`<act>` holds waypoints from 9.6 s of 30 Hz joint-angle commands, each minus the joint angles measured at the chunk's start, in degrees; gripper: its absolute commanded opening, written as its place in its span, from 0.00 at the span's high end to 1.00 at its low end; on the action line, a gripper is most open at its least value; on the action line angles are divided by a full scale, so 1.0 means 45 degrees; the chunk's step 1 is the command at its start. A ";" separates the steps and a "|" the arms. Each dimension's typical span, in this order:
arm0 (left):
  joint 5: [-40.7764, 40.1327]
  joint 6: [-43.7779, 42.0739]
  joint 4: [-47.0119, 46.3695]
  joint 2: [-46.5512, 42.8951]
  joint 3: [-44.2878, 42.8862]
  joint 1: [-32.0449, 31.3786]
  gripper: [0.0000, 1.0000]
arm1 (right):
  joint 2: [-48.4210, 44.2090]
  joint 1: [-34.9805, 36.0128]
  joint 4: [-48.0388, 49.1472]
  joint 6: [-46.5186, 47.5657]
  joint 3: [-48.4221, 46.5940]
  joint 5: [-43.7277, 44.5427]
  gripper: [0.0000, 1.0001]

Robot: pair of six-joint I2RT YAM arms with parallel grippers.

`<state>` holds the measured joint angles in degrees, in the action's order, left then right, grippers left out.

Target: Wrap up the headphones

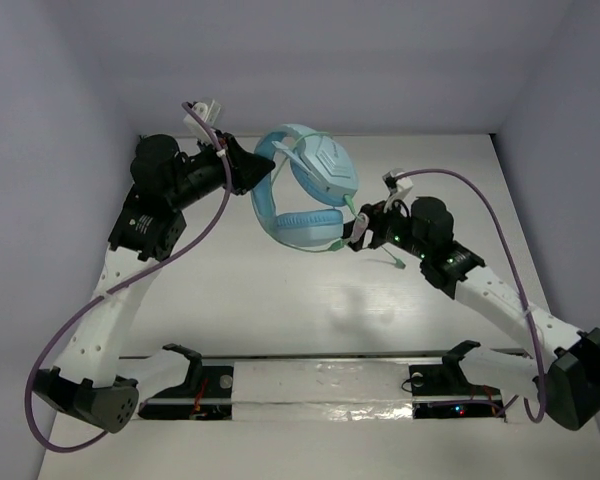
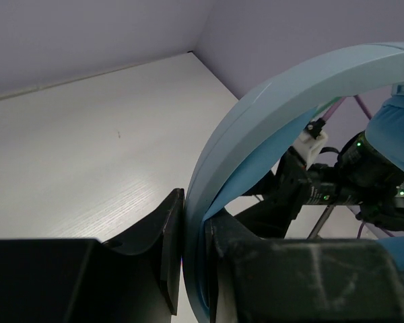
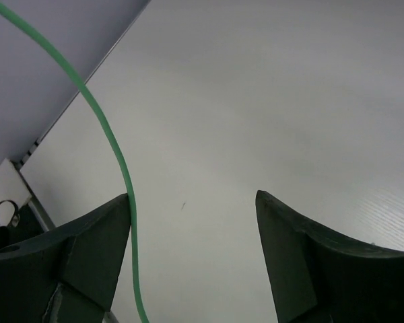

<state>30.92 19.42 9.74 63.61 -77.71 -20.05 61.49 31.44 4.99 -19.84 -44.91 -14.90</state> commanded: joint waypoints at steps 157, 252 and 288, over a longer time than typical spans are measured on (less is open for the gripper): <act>-0.5797 -0.3944 0.3071 0.0259 0.3499 -0.4977 1.00 | 0.3913 0.5944 -0.5817 0.4271 -0.7599 1.4386 0.83; -0.1637 -0.1874 0.7114 0.1664 -0.4703 -0.4977 1.00 | 0.7076 0.0747 1.2169 -0.3657 -0.2307 -0.7626 0.33; -0.4018 -0.2363 0.6645 -0.0191 -0.0875 -0.4861 1.00 | 0.4324 -0.2044 0.3343 0.0130 -0.5335 0.1316 1.00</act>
<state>11.31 7.86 43.99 65.80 -81.32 -42.28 82.59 23.40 22.52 -21.61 -67.48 -13.82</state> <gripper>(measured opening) 0.112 0.041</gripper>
